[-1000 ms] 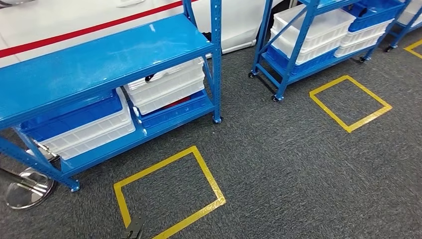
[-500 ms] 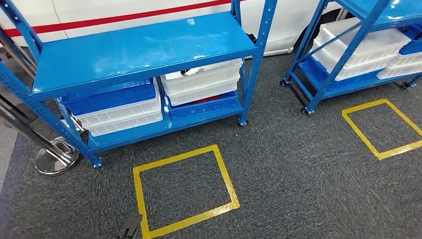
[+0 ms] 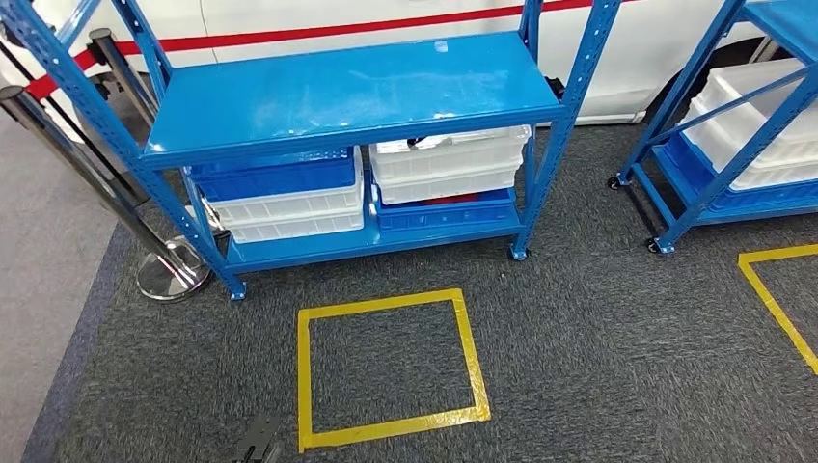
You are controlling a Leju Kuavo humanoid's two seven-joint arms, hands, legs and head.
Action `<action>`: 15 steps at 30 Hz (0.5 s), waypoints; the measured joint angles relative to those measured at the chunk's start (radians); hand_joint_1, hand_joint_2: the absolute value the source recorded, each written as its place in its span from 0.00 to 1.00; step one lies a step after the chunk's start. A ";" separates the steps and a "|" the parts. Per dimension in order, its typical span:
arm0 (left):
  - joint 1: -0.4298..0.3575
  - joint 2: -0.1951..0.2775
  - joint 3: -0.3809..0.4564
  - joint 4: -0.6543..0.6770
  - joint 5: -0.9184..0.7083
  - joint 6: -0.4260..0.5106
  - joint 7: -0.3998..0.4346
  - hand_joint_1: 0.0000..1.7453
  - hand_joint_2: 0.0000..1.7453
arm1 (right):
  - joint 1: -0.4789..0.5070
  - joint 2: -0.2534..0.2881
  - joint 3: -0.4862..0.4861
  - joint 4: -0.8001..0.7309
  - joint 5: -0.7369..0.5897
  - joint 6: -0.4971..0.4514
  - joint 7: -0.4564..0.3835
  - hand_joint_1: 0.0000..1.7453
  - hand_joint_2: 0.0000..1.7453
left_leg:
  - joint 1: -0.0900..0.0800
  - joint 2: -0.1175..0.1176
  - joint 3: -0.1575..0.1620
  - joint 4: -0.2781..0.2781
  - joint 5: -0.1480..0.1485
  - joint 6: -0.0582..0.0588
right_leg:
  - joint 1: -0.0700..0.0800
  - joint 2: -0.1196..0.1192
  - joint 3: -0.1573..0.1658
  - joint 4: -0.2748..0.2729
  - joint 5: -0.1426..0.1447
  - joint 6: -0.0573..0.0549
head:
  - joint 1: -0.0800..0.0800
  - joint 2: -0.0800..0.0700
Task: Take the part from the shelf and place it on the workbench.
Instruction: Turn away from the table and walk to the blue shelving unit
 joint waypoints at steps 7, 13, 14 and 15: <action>-0.001 0.000 0.003 0.000 -0.006 0.001 -0.001 0.00 0.00 | 0.000 0.000 -0.004 0.000 0.004 -0.008 -0.001 0.00 0.00 | 0.006 0.076 0.026 -0.025 0.041 -0.007 | 0.008 -0.090 0.013 0.004 -0.015 0.005 | -0.001 0.000; 0.003 -0.001 0.004 0.000 -0.009 0.004 -0.002 0.00 0.75 | -0.014 -0.001 -0.006 0.000 0.017 -0.021 -0.004 0.00 0.00 | 0.000 0.083 0.068 -0.118 0.065 0.027 | 0.010 -0.091 0.016 0.023 -0.034 0.038 | 0.000 0.000; 0.000 -0.001 0.005 0.000 -0.009 0.006 -0.002 0.00 1.00 | -0.014 -0.001 -0.006 0.000 0.021 -0.023 -0.005 0.00 0.00 | 0.003 0.079 0.068 -0.122 0.068 0.034 | 0.008 -0.069 0.002 0.055 -0.056 0.043 | 0.000 0.000; -0.002 -0.002 0.005 0.000 -0.009 0.009 -0.002 0.00 1.00 | -0.012 -0.001 -0.006 0.000 0.024 -0.025 -0.004 0.00 0.00 | 0.004 0.075 0.068 -0.124 0.070 0.039 | 0.005 -0.044 -0.023 0.106 -0.087 0.047 | 0.000 0.000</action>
